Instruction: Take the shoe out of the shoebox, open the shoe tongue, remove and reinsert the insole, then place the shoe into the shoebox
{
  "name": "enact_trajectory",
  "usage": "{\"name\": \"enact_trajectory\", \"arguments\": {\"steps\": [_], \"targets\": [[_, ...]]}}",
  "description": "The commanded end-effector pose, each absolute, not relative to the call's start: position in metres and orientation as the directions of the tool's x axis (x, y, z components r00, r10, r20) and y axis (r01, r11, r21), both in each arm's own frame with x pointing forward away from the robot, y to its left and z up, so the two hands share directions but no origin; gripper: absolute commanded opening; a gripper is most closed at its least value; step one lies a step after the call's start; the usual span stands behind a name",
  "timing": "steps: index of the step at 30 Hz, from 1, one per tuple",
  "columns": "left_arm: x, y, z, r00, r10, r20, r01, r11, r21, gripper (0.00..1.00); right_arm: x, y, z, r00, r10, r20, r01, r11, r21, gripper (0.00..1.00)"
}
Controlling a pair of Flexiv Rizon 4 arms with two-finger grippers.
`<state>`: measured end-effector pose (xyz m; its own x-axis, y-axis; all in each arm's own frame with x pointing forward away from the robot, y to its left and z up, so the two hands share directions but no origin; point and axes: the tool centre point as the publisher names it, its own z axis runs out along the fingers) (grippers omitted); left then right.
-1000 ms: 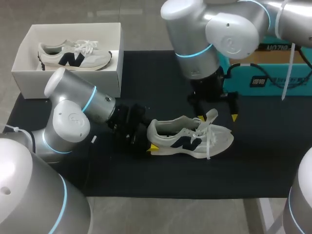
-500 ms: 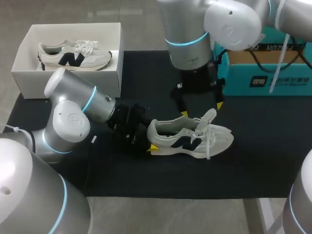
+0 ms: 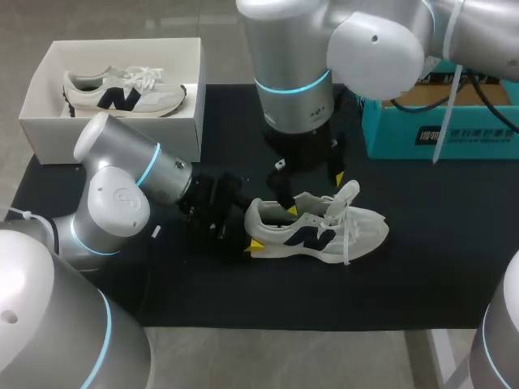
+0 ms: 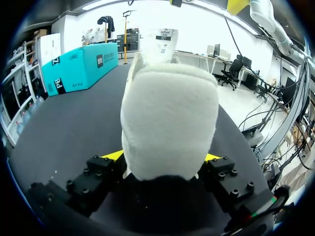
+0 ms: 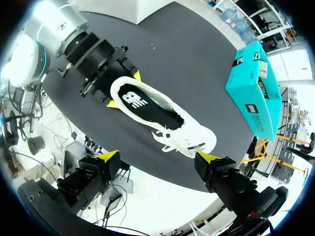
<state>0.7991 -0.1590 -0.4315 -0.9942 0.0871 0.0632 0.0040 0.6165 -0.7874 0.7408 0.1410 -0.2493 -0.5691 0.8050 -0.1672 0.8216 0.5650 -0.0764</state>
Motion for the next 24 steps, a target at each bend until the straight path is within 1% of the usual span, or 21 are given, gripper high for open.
{"name": "enact_trajectory", "arguments": {"steps": [1, 12, 13, 15, 24], "targets": [[0.7997, -0.1587, -0.4345, -0.994, 0.088, 0.065, 0.004, 0.619, -0.786, 0.00, 0.7387, 0.1400, -0.2476, -0.973, 0.213, -0.087, 0.221, 0.971, -0.097, 1.00], [0.7997, -0.1587, -0.4345, -0.994, 0.088, 0.065, 0.004, 0.619, -0.786, 0.00, 0.7393, 0.1403, -0.2477, -0.972, 0.230, -0.047, 0.232, 0.972, -0.033, 1.00], [0.7997, -0.1587, -0.4345, -0.994, 0.088, 0.065, 0.004, 0.619, -0.786, 0.00, 0.7405, 0.1410, -0.2480, -0.968, 0.246, -0.041, 0.247, 0.968, -0.035, 1.00], [0.7997, -0.1587, -0.4345, -0.994, 0.088, 0.065, 0.004, 0.619, -0.786, 0.00, 0.7460, 0.1416, -0.2476, -0.944, 0.329, -0.018, 0.330, 0.943, -0.042, 1.00], [0.7997, -0.1587, -0.4345, -0.994, 0.088, 0.065, 0.004, 0.619, -0.786, 0.00, 0.7460, 0.1416, -0.2476, -0.944, 0.329, -0.018, 0.330, 0.943, -0.042, 1.00]]}}
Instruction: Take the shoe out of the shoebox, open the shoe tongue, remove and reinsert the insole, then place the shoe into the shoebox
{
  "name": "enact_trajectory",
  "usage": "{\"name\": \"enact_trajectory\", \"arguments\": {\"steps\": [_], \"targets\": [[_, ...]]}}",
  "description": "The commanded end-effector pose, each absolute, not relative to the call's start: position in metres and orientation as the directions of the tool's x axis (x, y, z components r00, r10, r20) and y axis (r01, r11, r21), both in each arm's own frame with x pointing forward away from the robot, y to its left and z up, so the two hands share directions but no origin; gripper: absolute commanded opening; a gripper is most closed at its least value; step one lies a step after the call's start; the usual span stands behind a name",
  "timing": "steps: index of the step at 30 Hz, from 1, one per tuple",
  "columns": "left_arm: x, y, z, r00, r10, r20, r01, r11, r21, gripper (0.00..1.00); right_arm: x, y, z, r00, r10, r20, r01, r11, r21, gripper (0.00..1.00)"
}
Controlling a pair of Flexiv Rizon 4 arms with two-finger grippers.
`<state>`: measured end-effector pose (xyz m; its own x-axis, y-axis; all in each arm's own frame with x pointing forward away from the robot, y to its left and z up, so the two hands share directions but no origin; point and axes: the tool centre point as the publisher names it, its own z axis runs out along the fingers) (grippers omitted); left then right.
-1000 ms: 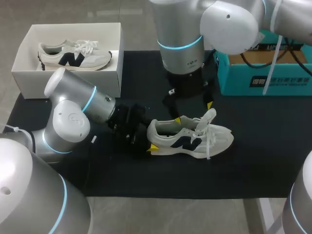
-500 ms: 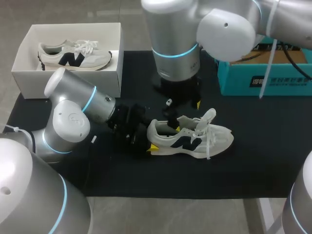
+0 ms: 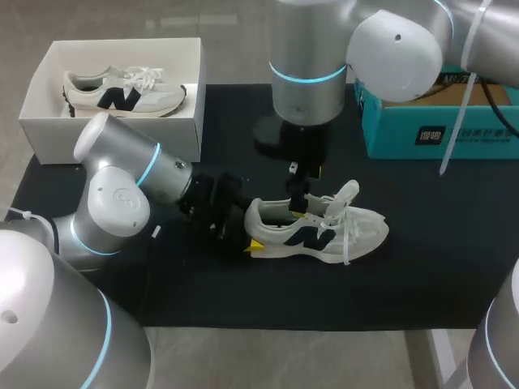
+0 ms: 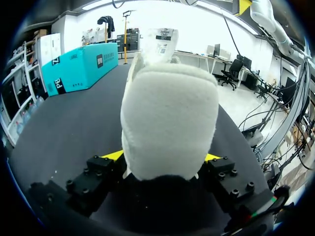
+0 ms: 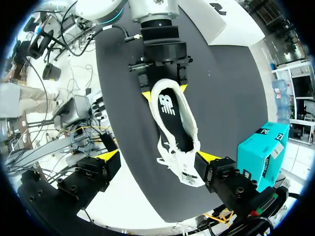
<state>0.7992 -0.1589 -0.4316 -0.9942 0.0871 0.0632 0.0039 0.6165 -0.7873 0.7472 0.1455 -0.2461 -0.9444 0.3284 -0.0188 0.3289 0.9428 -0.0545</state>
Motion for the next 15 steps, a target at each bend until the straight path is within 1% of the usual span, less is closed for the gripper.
{"name": "enact_trajectory", "arguments": {"steps": [1, 10, 12, 15], "targets": [[0.800, -0.159, -0.434, -0.994, 0.088, 0.065, 0.004, 0.619, -0.786, 0.00, 0.746, 0.142, -0.248, -0.944, 0.329, -0.018, 0.330, 0.943, -0.042, 1.00], [0.800, -0.159, -0.434, -0.994, 0.088, 0.065, 0.004, 0.619, -0.786, 0.00, 0.746, 0.142, -0.248, -0.944, 0.329, -0.018, 0.330, 0.943, -0.042, 1.00], [0.800, -0.159, -0.434, -0.994, 0.088, 0.065, 0.004, 0.619, -0.786, 0.00, 0.753, 0.144, -0.253, -0.957, 0.288, -0.032, 0.289, 0.957, -0.026, 1.00], [0.800, -0.159, -0.434, -0.994, 0.088, 0.065, 0.004, 0.619, -0.786, 0.00, 0.764, 0.148, -0.254, -0.976, 0.214, -0.034, 0.212, 0.975, 0.061, 1.00]]}}
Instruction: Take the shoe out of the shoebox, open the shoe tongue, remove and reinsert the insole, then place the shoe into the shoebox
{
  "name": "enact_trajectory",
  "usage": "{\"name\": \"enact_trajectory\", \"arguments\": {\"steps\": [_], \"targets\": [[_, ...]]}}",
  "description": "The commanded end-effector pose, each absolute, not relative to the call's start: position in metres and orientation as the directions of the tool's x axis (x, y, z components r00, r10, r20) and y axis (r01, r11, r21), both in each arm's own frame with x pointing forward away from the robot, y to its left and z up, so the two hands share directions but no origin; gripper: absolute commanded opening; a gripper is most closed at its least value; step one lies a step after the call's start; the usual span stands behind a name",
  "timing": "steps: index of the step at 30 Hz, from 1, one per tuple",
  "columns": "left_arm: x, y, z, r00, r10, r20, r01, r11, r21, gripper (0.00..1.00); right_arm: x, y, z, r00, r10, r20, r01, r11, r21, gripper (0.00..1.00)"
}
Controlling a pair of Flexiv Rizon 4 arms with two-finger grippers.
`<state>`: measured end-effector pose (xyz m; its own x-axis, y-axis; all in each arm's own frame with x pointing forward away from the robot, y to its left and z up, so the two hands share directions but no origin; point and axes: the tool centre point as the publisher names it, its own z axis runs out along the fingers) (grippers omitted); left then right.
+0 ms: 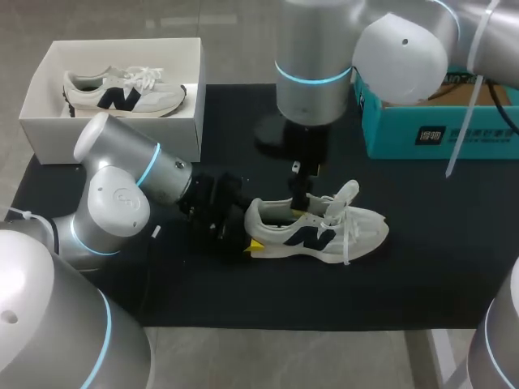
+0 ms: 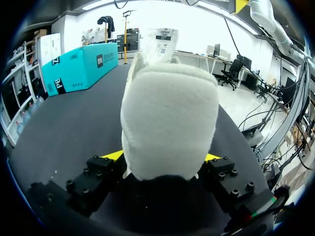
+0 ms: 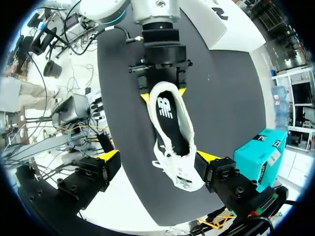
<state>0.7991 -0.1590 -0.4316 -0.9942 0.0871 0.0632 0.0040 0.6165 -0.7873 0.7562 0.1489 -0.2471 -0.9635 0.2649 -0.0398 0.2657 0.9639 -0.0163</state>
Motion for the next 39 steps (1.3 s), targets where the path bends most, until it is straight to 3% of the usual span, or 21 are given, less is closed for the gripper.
{"name": "enact_trajectory", "arguments": {"steps": [1, 3, 4, 5, 22, 33, 39], "targets": [[0.800, -0.159, -0.434, -0.994, 0.088, 0.065, 0.004, 0.619, -0.786, 0.00, 0.768, 0.148, -0.255, -0.978, 0.204, -0.043, 0.201, 0.977, 0.065, 1.00], [0.800, -0.159, -0.434, -0.994, 0.088, 0.065, 0.004, 0.619, -0.786, 0.00, 0.773, 0.149, -0.258, -0.984, 0.175, -0.044, 0.171, 0.982, 0.078, 1.00], [0.800, -0.159, -0.434, -0.994, 0.088, 0.065, 0.004, 0.619, -0.786, 0.00, 0.775, 0.149, -0.259, -0.985, 0.166, -0.046, 0.162, 0.983, 0.081, 0.57], [0.800, -0.159, -0.434, -0.994, 0.088, 0.065, 0.004, 0.619, -0.786, 0.00, 0.777, 0.149, -0.261, -0.987, 0.155, -0.045, 0.151, 0.985, 0.081, 0.00], [0.800, -0.159, -0.434, -0.994, 0.088, 0.065, 0.004, 0.619, -0.786, 0.00, 0.778, 0.149, -0.262, -0.983, 0.178, -0.035, 0.175, 0.982, 0.070, 0.00], [0.800, -0.159, -0.434, -0.994, 0.088, 0.065, 0.004, 0.619, -0.786, 0.00, 0.804, 0.150, -0.311, -0.988, 0.148, -0.047, 0.140, 0.979, 0.150, 0.00], [0.800, -0.159, -0.434, -0.994, 0.088, 0.065, 0.004, 0.619, -0.786, 0.00, 0.813, 0.157, -0.332, -0.995, 0.085, -0.056, 0.078, 0.989, 0.126, 0.00]]}}
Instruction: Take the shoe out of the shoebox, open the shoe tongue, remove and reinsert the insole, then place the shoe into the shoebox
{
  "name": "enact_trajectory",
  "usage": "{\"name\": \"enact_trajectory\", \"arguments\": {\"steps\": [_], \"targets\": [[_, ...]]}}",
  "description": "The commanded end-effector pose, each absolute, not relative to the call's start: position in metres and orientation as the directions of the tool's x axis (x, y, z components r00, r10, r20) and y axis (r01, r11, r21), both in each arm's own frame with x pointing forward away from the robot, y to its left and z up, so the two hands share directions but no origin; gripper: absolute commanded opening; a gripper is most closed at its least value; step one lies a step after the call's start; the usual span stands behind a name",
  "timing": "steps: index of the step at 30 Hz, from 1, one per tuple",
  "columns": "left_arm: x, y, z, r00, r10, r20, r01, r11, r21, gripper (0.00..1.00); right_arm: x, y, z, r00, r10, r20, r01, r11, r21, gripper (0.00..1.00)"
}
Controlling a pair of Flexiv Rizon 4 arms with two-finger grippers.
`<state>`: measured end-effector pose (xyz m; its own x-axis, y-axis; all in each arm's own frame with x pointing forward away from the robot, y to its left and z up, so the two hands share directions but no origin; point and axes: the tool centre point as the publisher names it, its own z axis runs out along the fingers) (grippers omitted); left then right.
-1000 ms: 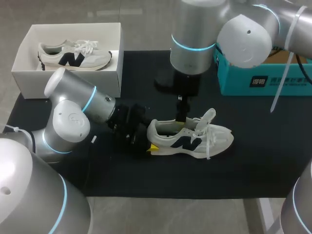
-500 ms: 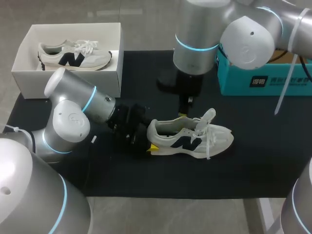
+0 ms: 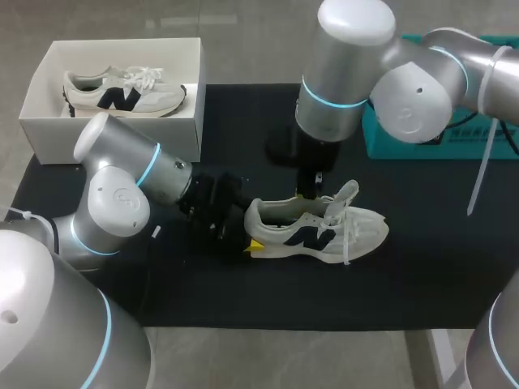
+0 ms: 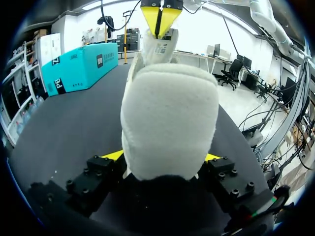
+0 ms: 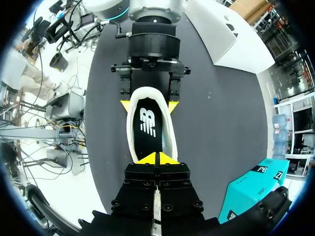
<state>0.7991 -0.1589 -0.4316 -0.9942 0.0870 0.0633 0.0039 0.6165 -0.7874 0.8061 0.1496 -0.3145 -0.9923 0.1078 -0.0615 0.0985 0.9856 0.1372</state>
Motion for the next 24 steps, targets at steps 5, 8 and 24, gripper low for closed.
{"name": "enact_trajectory", "arguments": {"steps": [5, 8, 24], "targets": [[0.800, -0.159, -0.434, -0.994, 0.088, 0.065, 0.004, 0.619, -0.786, 0.00, 0.818, 0.160, -0.344, -0.996, 0.057, -0.063, 0.051, 0.994, 0.093, 0.00], [0.800, -0.159, -0.434, -0.994, 0.088, 0.065, 0.004, 0.619, -0.786, 0.00, 0.818, 0.161, -0.353, -0.997, 0.046, -0.055, 0.042, 0.996, 0.081, 0.00], [0.800, -0.159, -0.434, -0.994, 0.088, 0.065, 0.004, 0.619, -0.786, 0.00, 0.784, 0.147, -0.378, -0.996, 0.081, 0.024, 0.082, 0.993, 0.083, 0.00]]}}
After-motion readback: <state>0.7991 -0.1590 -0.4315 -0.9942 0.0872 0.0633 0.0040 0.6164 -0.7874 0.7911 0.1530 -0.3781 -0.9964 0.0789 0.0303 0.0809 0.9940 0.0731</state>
